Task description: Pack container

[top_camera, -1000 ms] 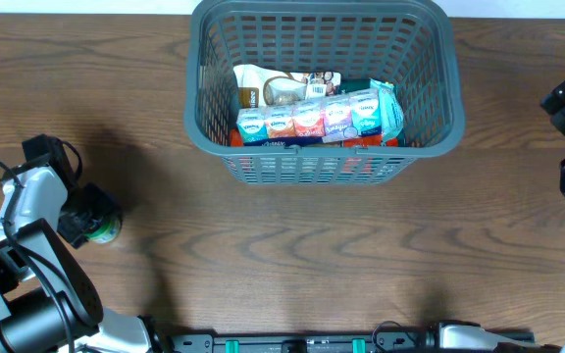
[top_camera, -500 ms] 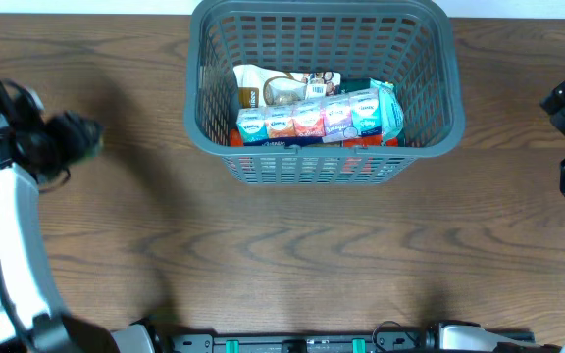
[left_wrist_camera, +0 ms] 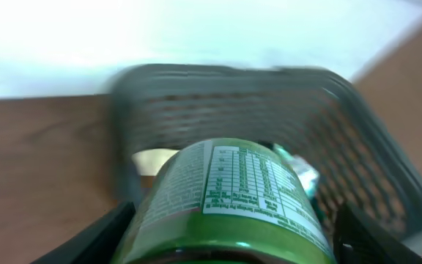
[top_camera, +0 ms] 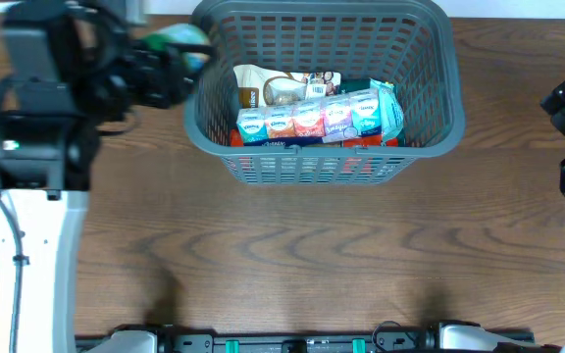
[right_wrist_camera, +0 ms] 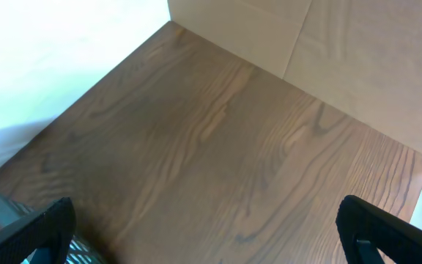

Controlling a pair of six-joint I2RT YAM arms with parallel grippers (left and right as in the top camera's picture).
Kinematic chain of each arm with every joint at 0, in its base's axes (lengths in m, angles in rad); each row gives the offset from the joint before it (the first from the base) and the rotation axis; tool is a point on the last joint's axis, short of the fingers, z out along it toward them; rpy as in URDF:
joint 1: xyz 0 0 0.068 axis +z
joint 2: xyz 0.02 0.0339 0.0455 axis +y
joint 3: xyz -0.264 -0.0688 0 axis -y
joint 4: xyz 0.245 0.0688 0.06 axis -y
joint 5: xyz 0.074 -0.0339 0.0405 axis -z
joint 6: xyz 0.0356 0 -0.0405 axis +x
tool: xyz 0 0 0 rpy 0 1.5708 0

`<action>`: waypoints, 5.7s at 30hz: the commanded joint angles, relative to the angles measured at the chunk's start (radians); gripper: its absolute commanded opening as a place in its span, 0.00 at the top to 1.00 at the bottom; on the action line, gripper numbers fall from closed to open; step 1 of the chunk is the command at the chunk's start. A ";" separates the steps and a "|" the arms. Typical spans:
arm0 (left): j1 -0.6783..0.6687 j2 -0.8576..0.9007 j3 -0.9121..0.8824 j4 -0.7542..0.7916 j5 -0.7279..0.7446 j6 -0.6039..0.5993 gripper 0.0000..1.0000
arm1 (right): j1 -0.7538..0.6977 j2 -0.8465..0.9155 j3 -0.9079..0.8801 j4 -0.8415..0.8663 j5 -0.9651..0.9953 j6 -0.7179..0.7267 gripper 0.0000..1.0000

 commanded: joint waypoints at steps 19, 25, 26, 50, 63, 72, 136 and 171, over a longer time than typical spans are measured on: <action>-0.312 0.294 0.097 -0.180 -0.143 0.231 0.94 | -0.008 -0.003 0.000 -0.004 0.007 0.013 0.01; -0.312 0.377 0.163 -0.274 -0.235 0.226 0.94 | -0.008 -0.003 0.000 -0.004 0.007 0.013 0.01; -0.312 0.386 0.163 -0.288 -0.259 0.227 0.94 | -0.008 -0.003 0.000 -0.004 0.008 0.013 0.01; -0.312 0.456 0.163 -0.342 -0.326 0.227 0.84 | -0.008 -0.003 0.000 -0.004 0.008 0.013 0.01; -0.313 0.456 0.163 -0.332 -0.302 0.227 0.03 | -0.008 -0.003 0.000 -0.004 0.007 0.013 0.01; -0.316 0.444 0.272 -0.352 -0.298 0.227 0.01 | -0.008 -0.003 0.000 -0.004 0.007 0.013 0.01; 0.016 -0.049 0.736 -0.798 -0.828 -0.182 0.01 | -0.008 -0.003 0.000 -0.004 0.007 0.013 0.01; 0.050 -1.136 -1.117 0.214 -0.790 -0.307 0.01 | -0.008 -0.003 0.000 -0.004 0.008 0.013 0.01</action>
